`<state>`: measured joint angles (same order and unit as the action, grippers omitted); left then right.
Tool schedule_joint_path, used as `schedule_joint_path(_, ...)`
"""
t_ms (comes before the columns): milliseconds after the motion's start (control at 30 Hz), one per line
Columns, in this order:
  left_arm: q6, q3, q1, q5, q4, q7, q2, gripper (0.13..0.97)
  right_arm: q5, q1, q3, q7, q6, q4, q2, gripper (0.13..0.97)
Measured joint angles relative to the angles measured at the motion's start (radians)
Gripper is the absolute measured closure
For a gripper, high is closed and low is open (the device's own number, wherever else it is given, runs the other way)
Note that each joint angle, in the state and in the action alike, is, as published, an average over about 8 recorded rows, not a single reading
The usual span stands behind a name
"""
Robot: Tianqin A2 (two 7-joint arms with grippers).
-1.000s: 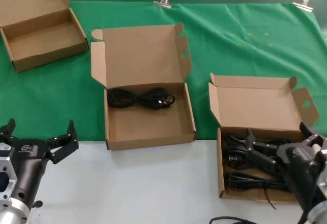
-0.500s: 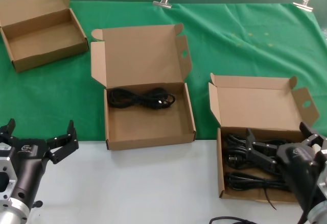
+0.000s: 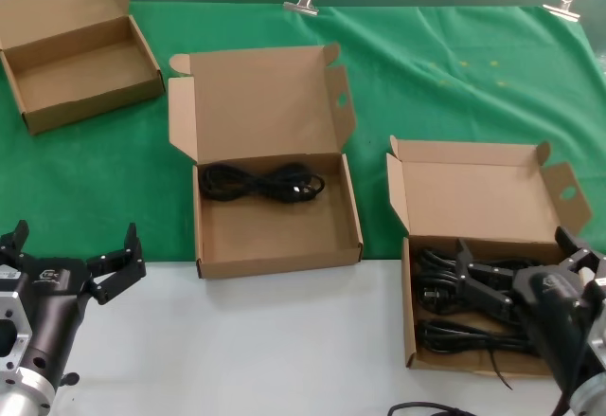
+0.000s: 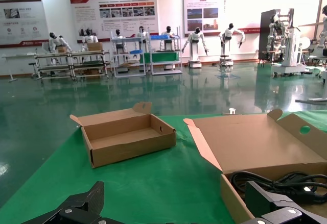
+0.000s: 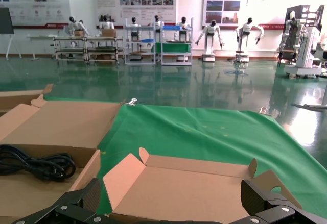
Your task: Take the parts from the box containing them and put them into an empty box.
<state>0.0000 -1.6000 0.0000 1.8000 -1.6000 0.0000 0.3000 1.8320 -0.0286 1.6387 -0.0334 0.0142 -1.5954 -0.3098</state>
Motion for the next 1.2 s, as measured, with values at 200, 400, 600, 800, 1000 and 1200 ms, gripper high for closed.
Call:
schedule_joint_path(200, 0.0, 0.0, 0.0, 0.0, 0.0, 0.0, 0.0, 0.132, 0.0, 0.0, 0.0, 0.0, 0.0, 0.0, 0.0, 0.129)
schedule_joint_path(400, 0.0, 0.0, 0.0, 0.0, 0.0, 0.0, 0.0, 0.132, 0.0, 0.0, 0.0, 0.0, 0.0, 0.0, 0.0, 0.129)
schedule_joint_path(600, 0.0, 0.0, 0.0, 0.0, 0.0, 0.0, 0.0, 0.132, 0.0, 0.0, 0.0, 0.0, 0.0, 0.0, 0.0, 0.129)
schedule_joint_path(800, 0.0, 0.0, 0.0, 0.0, 0.0, 0.0, 0.0, 0.132, 0.0, 0.0, 0.0, 0.0, 0.0, 0.0, 0.0, 0.129)
schedule_joint_path(1000, 0.0, 0.0, 0.0, 0.0, 0.0, 0.0, 0.0, 0.132, 0.0, 0.0, 0.0, 0.0, 0.0, 0.0, 0.0, 0.129)
schedule_joint_path(1200, 0.0, 0.0, 0.0, 0.0, 0.0, 0.0, 0.0, 0.132, 0.0, 0.0, 0.0, 0.0, 0.0, 0.0, 0.0, 0.129)
